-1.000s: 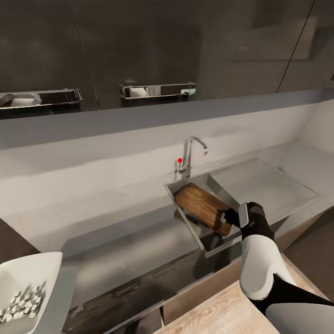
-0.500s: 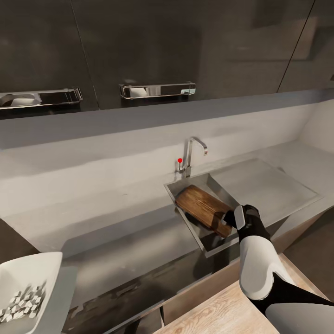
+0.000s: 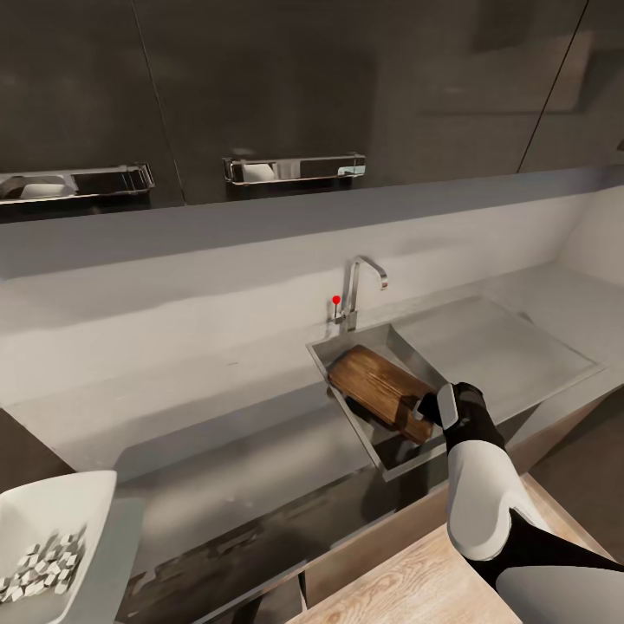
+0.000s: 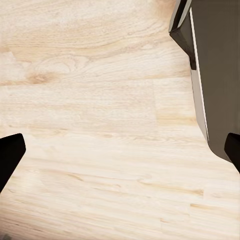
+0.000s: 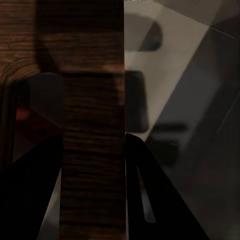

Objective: In the kitchen, take the Vidalia onion out of the sink, dice it on the chopping board with the paring knife, put the diced onion into the bowl on the countertop, then place both the paring knife and the chopping board into the sink.

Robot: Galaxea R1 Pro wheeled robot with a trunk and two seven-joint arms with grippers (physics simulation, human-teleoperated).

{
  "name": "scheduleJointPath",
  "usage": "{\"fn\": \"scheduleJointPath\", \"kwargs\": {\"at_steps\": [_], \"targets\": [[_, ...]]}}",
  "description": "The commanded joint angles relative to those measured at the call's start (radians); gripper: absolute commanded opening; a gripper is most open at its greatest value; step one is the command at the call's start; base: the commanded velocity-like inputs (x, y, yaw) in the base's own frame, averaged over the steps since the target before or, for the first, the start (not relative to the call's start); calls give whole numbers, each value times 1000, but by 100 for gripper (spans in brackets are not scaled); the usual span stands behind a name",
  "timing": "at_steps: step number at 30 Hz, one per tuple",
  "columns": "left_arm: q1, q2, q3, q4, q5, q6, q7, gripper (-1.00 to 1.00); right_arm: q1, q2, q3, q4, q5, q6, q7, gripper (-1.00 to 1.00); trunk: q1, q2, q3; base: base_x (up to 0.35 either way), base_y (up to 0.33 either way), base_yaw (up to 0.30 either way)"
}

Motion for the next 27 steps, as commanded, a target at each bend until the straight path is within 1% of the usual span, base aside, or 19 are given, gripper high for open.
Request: {"fn": "scheduleJointPath", "kwargs": {"at_steps": [1,8,27], "targets": [[-2,1,-8,-5,7,-8,5,100,-2,1,-5,-2,7,5,4,-100,1,-2,-2,0,0,0],[-2,1,-8,-5,7,-8,5,100,-2,1,-3,-5,-9,5,4,-100,1,-2,-2,0,0,0],[-2,1,-8,-5,7,-8,5,100,-2,-5,-3,-35,-12,5,4,-100,1,-2,-2,0,0,0]]}}
